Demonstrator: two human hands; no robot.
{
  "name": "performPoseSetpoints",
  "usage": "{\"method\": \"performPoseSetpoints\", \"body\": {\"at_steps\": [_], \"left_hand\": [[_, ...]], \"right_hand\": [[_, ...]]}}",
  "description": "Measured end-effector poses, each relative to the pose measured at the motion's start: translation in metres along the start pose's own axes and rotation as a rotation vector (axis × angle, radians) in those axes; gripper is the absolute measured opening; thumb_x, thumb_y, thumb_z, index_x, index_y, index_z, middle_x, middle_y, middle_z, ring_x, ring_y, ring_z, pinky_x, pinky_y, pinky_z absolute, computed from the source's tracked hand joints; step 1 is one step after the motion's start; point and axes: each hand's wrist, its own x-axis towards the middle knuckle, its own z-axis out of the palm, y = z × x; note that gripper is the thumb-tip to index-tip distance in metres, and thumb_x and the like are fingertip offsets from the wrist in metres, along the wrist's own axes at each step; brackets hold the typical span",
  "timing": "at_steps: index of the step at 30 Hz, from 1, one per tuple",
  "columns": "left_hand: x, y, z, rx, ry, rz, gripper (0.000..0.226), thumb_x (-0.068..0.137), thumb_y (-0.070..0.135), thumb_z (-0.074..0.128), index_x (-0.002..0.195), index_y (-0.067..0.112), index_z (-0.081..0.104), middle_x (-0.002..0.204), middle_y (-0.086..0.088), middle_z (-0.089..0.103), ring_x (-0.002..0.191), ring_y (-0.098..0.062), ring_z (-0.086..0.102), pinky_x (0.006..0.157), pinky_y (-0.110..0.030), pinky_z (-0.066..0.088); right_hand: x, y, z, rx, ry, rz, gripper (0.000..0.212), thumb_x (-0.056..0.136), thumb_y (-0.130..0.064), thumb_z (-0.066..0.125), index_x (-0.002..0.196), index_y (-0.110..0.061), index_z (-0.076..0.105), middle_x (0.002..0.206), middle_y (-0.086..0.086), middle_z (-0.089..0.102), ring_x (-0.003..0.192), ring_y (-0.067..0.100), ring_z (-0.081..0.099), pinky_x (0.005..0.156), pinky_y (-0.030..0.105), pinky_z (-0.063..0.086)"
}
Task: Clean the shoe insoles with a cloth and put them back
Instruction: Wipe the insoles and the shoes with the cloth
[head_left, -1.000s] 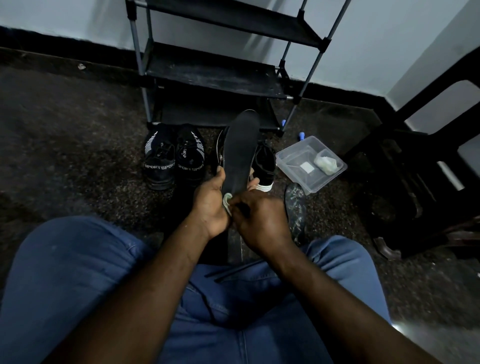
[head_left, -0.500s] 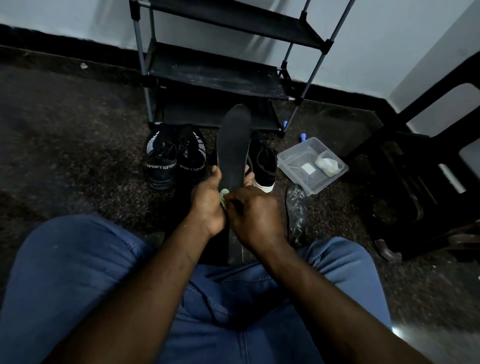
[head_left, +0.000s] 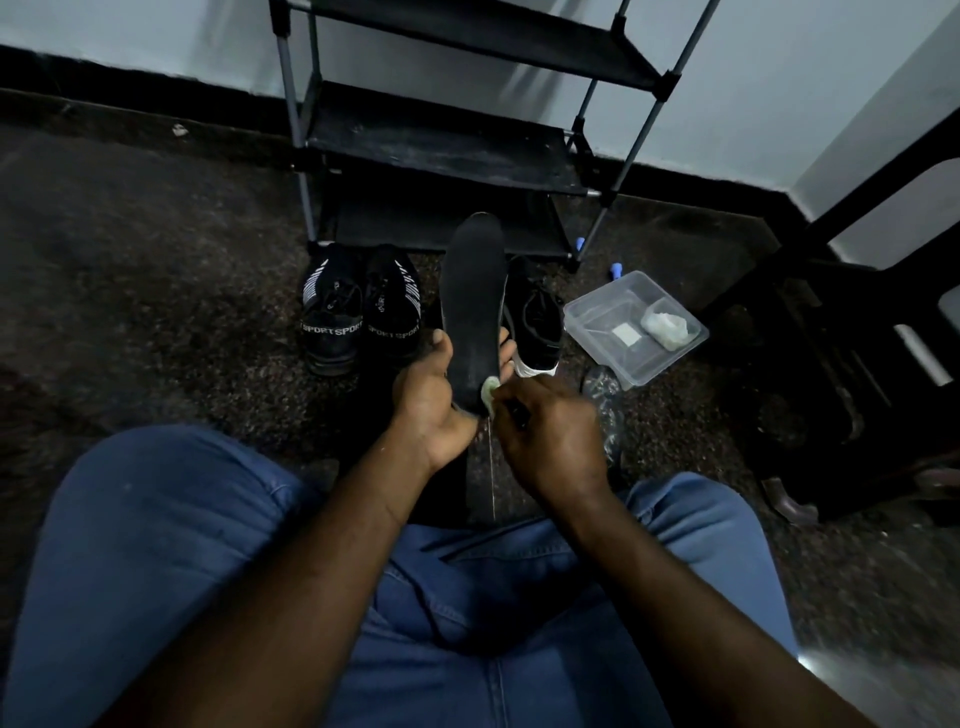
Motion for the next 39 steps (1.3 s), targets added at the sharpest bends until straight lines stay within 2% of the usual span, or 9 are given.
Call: {"method": "performPoseSetpoints", "body": {"at_steps": [5, 10, 14, 18, 23, 29, 32, 36, 39], "left_hand": [[0.007, 0.001, -0.002, -0.064, -0.011, 0.001, 0.052, 0.112, 0.039, 0.023, 0.132, 0.004, 0.057, 0.147, -0.015, 0.055, 0.139, -0.028, 0.051, 0.113, -0.04, 0.041], [0.015, -0.003, -0.007, -0.068, 0.002, 0.019, 0.051, 0.11, 0.039, 0.023, 0.128, 0.008, 0.058, 0.117, -0.012, 0.073, 0.137, -0.028, 0.052, 0.107, -0.043, 0.043], [0.011, -0.002, -0.007, -0.048, 0.034, 0.004, 0.053, 0.11, 0.044, 0.029, 0.136, 0.007, 0.056, 0.143, -0.014, 0.059, 0.133, -0.029, 0.056, 0.109, -0.04, 0.045], [0.009, -0.006, -0.006, 0.042, 0.068, 0.02, 0.053, 0.109, 0.042, 0.037, 0.11, 0.004, 0.073, 0.119, -0.016, 0.071, 0.111, -0.028, 0.066, 0.104, -0.041, 0.049], [0.003, -0.012, -0.003, 0.214, 0.109, 0.082, 0.045, 0.101, 0.039, 0.052, 0.129, 0.006, 0.064, 0.126, -0.015, 0.07, 0.1, -0.024, 0.07, 0.083, -0.037, 0.058], [0.008, -0.014, -0.008, 0.197, 0.116, 0.11, 0.053, 0.101, 0.039, 0.057, 0.14, 0.004, 0.058, 0.136, -0.018, 0.064, 0.126, -0.034, 0.062, 0.107, -0.048, 0.051], [0.005, -0.01, -0.003, 0.146, 0.124, 0.101, 0.051, 0.105, 0.038, 0.051, 0.134, -0.004, 0.061, 0.13, -0.025, 0.066, 0.114, -0.036, 0.066, 0.098, -0.044, 0.055], [0.008, -0.006, -0.006, 0.138, 0.142, 0.086, 0.051, 0.106, 0.04, 0.045, 0.138, 0.002, 0.057, 0.122, -0.018, 0.068, 0.096, -0.025, 0.072, 0.079, -0.036, 0.063], [0.008, -0.006, -0.003, 0.055, 0.109, 0.039, 0.05, 0.107, 0.04, 0.041, 0.137, 0.003, 0.058, 0.125, -0.022, 0.067, 0.105, -0.029, 0.069, 0.079, -0.036, 0.064]], "right_hand": [[-0.007, -0.012, 0.004, -0.002, -0.016, -0.026, 0.009, 0.092, -0.02, 0.072, 0.085, -0.016, 0.075, 0.083, 0.006, 0.067, 0.074, 0.021, 0.059, 0.066, 0.032, 0.046], [0.003, 0.007, -0.003, -0.015, 0.034, 0.05, 0.008, 0.091, -0.023, 0.072, 0.09, -0.017, 0.076, 0.084, 0.004, 0.069, 0.072, 0.02, 0.063, 0.066, 0.034, 0.05], [-0.005, -0.007, 0.006, -0.034, -0.058, -0.061, 0.004, 0.088, -0.017, 0.073, 0.09, -0.016, 0.076, 0.085, 0.006, 0.068, 0.076, 0.023, 0.063, 0.067, 0.033, 0.048], [0.004, 0.003, 0.001, -0.049, -0.035, -0.078, 0.008, 0.091, -0.021, 0.073, 0.086, -0.016, 0.076, 0.082, 0.005, 0.067, 0.069, 0.023, 0.062, 0.061, 0.032, 0.046], [0.043, 0.018, -0.001, -0.093, 0.043, -0.03, 0.013, 0.094, -0.028, 0.071, 0.088, -0.018, 0.075, 0.081, 0.004, 0.066, 0.067, 0.023, 0.062, 0.059, 0.038, 0.05], [0.044, 0.016, 0.0, -0.079, 0.044, -0.027, 0.015, 0.098, -0.03, 0.066, 0.095, -0.019, 0.077, 0.083, 0.005, 0.068, 0.069, 0.021, 0.063, 0.066, 0.035, 0.051], [0.015, 0.003, 0.005, -0.065, 0.002, -0.115, 0.006, 0.092, -0.018, 0.073, 0.089, -0.016, 0.077, 0.082, 0.007, 0.068, 0.07, 0.017, 0.058, 0.064, 0.02, 0.035], [-0.015, -0.003, 0.018, 0.059, -0.095, -0.039, 0.017, 0.085, -0.015, 0.075, 0.101, -0.018, 0.079, 0.09, 0.006, 0.071, 0.078, 0.023, 0.066, 0.071, 0.023, 0.043], [-0.016, -0.005, 0.016, 0.115, -0.079, -0.025, 0.018, 0.085, -0.015, 0.076, 0.103, -0.017, 0.079, 0.091, 0.005, 0.073, 0.079, 0.021, 0.067, 0.074, 0.023, 0.046]]}}
